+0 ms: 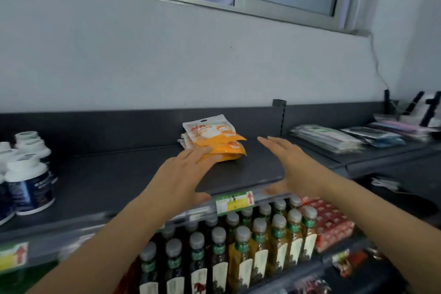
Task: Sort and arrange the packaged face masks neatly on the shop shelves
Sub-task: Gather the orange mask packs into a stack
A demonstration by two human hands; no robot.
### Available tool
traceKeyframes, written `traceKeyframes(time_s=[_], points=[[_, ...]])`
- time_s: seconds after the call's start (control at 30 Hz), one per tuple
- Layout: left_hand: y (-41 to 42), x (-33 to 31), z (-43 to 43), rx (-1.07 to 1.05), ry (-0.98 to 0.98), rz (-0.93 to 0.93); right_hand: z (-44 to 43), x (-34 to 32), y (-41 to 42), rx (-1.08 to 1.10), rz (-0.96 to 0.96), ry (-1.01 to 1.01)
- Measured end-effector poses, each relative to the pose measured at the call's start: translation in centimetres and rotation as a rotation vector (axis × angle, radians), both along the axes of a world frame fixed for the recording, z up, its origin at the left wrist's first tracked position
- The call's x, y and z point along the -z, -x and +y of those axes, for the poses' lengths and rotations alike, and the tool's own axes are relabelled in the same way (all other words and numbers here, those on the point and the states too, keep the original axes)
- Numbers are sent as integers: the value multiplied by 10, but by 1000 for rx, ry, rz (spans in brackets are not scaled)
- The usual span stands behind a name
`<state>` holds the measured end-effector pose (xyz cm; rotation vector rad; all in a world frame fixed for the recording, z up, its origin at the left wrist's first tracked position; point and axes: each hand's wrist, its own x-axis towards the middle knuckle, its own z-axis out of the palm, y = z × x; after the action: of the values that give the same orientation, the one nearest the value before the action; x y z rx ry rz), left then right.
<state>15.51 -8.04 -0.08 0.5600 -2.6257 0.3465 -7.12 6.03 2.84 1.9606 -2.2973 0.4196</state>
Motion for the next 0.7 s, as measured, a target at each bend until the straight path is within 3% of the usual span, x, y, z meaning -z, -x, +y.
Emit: traceKeyframes(time_s=[0.3,0.7], points=[[66,12,43,224,-17,178,142,3,44,387,-28,-1],[204,1,137,312,26,137,308,-4,123,726,11,26]])
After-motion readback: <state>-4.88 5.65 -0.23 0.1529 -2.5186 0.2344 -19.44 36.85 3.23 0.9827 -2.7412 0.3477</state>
